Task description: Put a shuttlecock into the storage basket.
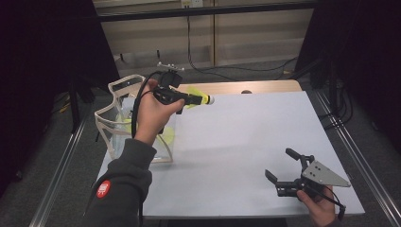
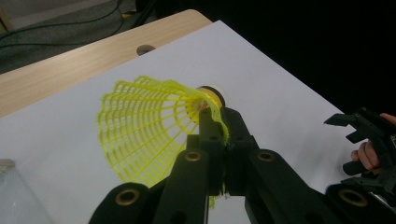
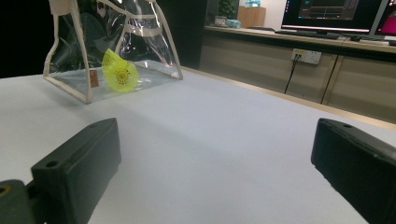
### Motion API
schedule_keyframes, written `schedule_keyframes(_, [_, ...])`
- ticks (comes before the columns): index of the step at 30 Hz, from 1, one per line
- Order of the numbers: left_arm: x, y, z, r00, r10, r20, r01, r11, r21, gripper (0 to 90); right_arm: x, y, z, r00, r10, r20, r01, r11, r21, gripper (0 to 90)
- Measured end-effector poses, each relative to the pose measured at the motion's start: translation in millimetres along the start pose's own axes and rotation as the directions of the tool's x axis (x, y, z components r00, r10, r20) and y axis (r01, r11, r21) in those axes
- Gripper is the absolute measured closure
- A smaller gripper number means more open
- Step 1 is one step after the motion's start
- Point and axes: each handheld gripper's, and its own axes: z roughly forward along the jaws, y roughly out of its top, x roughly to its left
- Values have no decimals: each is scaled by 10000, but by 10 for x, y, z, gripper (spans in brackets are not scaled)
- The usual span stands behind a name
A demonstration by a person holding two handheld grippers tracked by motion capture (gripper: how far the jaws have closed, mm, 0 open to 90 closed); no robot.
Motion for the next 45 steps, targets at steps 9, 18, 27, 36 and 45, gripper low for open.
schedule_keyframes(9, [45,7,-120,9999,-65,-129,65,10000,-25,888,1,0,0,10000,-2,-1,2,10000,2,12])
schedule_keyframes(18, [94,0,-253,9994,-167,-294,163,9998,-127,888,0,-1,2,10000,-7,-6,7,10000,1,12])
schedule_keyframes(27, [141,20,-392,9985,-228,-505,218,9996,-205,888,5,1,5,10000,-35,24,35,10000,25,12])
schedule_keyframes(36, [189,20,-504,9974,-325,-650,305,9991,-307,888,3,0,4,10000,13,41,-13,10000,4,13])
schedule_keyframes(45, [238,16,-621,9954,-381,-881,350,9987,-366,889,3,0,6,10000,-1,39,1,10000,1,12])
